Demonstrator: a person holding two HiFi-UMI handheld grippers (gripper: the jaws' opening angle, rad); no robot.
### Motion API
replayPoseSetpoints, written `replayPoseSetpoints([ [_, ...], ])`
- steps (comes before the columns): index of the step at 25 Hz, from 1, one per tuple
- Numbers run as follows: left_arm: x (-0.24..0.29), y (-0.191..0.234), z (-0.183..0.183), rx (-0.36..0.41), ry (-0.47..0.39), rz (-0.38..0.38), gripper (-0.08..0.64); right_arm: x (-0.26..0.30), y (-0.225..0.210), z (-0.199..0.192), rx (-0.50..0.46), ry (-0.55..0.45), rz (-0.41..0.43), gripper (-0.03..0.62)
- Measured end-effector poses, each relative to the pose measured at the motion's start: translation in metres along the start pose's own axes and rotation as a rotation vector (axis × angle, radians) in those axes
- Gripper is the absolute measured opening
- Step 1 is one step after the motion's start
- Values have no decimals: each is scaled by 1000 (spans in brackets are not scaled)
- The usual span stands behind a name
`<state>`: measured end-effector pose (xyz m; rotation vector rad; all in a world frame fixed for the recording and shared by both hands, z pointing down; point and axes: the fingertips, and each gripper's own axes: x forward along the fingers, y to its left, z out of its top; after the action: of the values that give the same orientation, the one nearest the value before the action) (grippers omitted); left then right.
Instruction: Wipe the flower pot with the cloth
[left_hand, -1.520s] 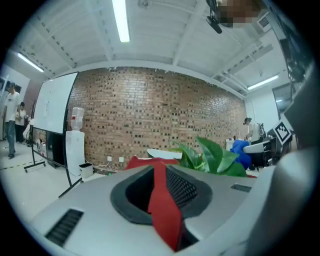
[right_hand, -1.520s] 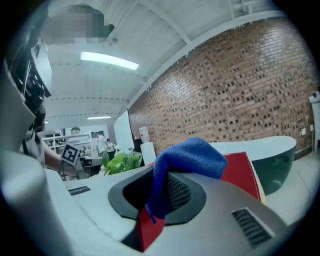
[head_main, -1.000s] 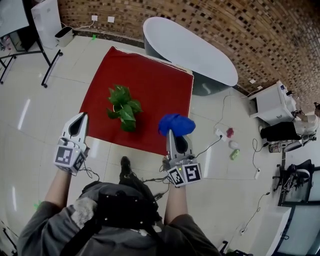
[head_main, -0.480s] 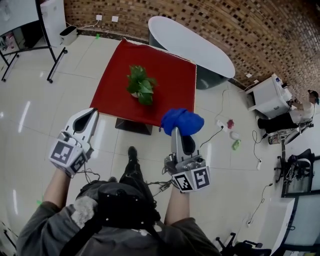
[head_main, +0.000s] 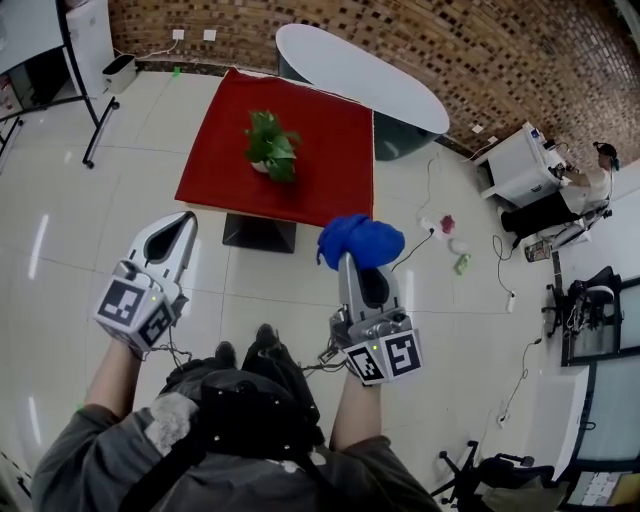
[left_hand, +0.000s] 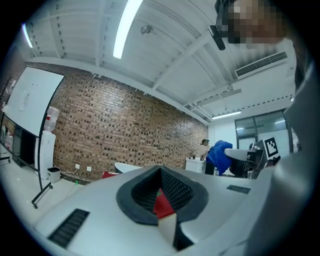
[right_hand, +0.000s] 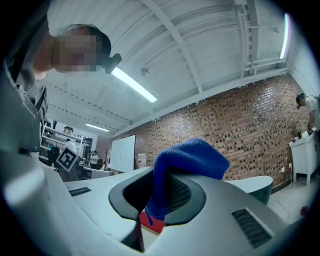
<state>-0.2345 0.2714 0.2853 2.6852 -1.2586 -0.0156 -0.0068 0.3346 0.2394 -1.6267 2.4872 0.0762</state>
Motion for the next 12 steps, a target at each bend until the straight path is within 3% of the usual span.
replayPoseSetpoints([
  [12,11,-66,-6,10,-31,24,25,-45,-36,-1,-3,32,24,64],
])
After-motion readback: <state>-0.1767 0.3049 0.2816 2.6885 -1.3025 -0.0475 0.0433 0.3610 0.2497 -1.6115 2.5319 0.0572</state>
